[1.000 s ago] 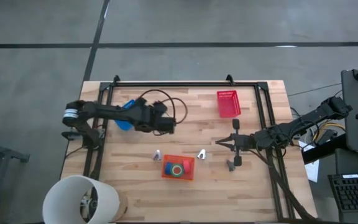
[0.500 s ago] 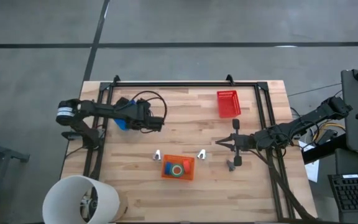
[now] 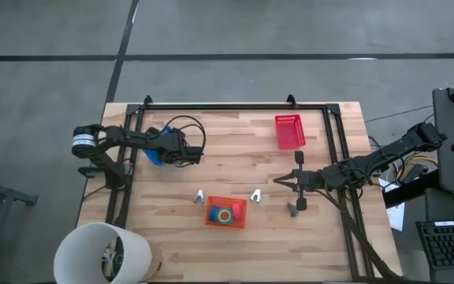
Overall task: Pick and place Stapler, Stapler remover, tape
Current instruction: Put the green staple box into the blue bin, then put the purple staple remover into the red bin
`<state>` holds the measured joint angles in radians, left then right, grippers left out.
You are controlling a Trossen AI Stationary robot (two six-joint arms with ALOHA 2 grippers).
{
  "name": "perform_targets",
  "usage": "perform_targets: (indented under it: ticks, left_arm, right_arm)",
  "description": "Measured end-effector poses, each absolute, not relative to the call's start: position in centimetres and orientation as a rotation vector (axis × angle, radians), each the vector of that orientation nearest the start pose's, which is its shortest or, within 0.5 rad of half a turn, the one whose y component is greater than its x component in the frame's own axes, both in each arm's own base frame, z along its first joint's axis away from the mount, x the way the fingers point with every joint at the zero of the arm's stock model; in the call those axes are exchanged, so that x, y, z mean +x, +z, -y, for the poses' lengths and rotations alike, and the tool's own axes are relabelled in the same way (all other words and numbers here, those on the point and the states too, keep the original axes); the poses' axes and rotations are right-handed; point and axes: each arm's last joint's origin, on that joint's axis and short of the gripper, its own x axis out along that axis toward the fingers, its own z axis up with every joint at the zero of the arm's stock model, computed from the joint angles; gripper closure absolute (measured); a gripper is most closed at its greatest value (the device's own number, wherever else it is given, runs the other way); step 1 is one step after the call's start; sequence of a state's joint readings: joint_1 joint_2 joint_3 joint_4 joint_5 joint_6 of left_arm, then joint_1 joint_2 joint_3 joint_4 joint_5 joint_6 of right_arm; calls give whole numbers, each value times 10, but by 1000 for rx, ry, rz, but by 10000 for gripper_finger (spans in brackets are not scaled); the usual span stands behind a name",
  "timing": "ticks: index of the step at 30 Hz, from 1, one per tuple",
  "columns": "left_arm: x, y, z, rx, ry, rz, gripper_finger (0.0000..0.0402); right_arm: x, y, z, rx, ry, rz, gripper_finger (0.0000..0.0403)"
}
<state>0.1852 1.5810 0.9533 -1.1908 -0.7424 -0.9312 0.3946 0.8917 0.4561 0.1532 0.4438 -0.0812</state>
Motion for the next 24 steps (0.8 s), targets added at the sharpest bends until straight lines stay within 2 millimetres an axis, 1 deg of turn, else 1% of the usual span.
perform_targets:
  ticks: [3,8,15,19,24]
  left_arm:
    - [228,182,-63,-130,1351,-1278,323]
    - [228,183,-63,-157,1378,-1251,322]
    - [229,183,-63,-162,1369,-1248,291]
    - [236,189,-58,-184,1333,-1231,276]
    - [250,204,-47,-190,1262,-1185,269]
  right_arm:
    - [182,234,-62,-195,-38,-260,394]
    - [182,234,-62,-194,-39,-260,394]
    - [182,234,-62,-193,-39,-260,394]
    - [182,234,-62,-199,-39,-260,394]
    - [182,234,-62,-204,-39,-260,394]
